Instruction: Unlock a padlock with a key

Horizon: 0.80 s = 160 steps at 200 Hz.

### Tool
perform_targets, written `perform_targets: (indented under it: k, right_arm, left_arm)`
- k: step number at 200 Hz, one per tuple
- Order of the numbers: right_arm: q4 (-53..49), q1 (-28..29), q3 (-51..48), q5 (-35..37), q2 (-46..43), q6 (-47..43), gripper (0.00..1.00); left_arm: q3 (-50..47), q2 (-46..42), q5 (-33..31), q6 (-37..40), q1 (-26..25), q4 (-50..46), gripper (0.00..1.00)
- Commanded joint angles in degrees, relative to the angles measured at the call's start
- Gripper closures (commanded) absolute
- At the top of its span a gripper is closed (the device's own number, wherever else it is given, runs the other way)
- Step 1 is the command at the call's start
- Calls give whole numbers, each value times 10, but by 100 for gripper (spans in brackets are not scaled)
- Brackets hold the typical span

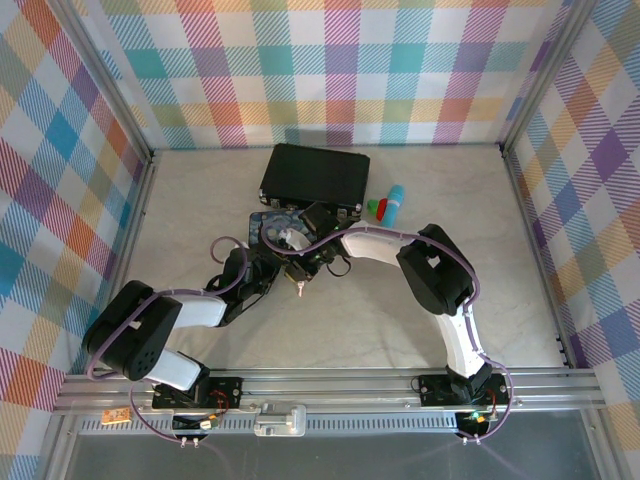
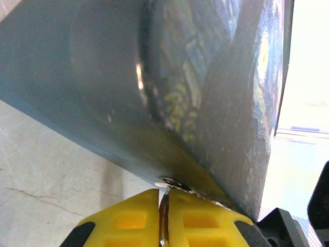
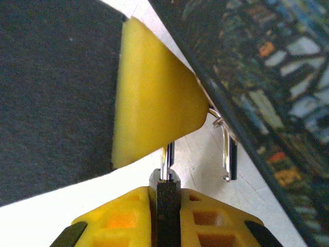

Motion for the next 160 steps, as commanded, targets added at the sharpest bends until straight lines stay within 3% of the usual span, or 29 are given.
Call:
perform_targets:
  k: [1, 20, 66, 140, 160]
  right_arm:
    - [5, -2, -11, -21, -10, 4, 97]
    - [7, -2, -13, -21, -12, 5, 97]
    - [14, -2, -8, -39, -11, 12, 98]
    - [18, -2, -10, -72, -16, 17, 99]
    - [18, -3, -9, -71, -16, 18, 99]
  left_arm:
    - [8, 22, 4, -8, -5, 21, 93]
    - [8, 31, 11, -11, -5, 30, 92]
    - [5, 45, 14, -17, -5, 40, 74]
    - [11, 58, 22, -16, -6, 43, 78]
    - [9, 69, 25, -18, -6, 55, 84]
